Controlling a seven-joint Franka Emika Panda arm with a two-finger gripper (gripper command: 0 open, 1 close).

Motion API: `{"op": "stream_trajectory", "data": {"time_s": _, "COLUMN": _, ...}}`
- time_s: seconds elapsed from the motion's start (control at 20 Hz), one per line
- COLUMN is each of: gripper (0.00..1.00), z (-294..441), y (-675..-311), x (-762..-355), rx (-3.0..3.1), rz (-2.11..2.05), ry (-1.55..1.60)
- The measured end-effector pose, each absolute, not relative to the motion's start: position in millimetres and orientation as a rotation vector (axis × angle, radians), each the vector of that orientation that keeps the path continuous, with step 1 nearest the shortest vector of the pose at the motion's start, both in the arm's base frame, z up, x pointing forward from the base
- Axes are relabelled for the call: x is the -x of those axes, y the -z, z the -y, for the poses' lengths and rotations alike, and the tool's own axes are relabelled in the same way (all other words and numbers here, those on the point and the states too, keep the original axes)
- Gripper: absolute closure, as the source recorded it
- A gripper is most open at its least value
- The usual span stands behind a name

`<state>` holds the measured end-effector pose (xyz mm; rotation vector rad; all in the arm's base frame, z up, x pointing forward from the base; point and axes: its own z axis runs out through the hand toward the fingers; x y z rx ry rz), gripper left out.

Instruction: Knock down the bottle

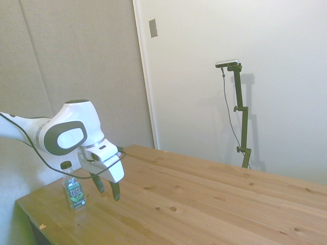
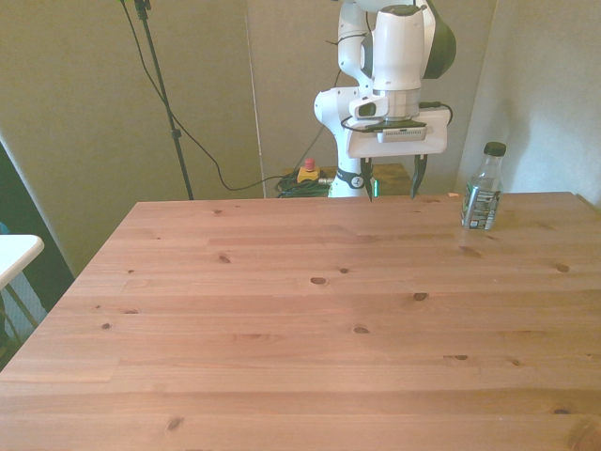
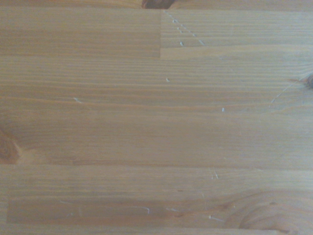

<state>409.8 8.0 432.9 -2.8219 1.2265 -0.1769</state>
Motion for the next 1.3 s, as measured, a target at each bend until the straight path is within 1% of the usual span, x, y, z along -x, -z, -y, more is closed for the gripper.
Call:
{"op": "stream_trajectory", "data": {"time_s": 0.15, "gripper": 0.0, "z": -17, "y": -433, "x": -410, "rx": 2.836, "rz": -1.209, "ry": 0.171}}
{"op": "stream_trajectory", "data": {"time_s": 0.2, "gripper": 1.0, "z": -28, "y": -435, "x": -410, "rx": 2.846, "rz": -1.195, "ry": 0.173}}
{"op": "stream_trajectory", "data": {"time_s": 0.4, "gripper": 1.0, "z": -83, "y": -449, "x": -396, "rx": 2.883, "rz": -1.151, "ry": 0.158}}
{"op": "stream_trajectory", "data": {"time_s": 0.65, "gripper": 1.0, "z": -119, "y": -465, "x": -356, "rx": 2.947, "rz": -1.084, "ry": 0.052}}
{"op": "stream_trajectory", "data": {"time_s": 0.85, "gripper": 1.0, "z": -151, "y": -476, "x": -331, "rx": 2.9, "rz": -1.1, "ry": 0.073}}
{"op": "stream_trajectory", "data": {"time_s": 1.1, "gripper": 1.0, "z": -194, "y": -480, "x": -319, "rx": 2.797, "rz": -1.185, "ry": 0.133}}
{"op": "stream_trajectory", "data": {"time_s": 1.3, "gripper": 1.0, "z": -220, "y": -480, "x": -319, "rx": 2.727, "rz": -1.258, "ry": 0.168}}
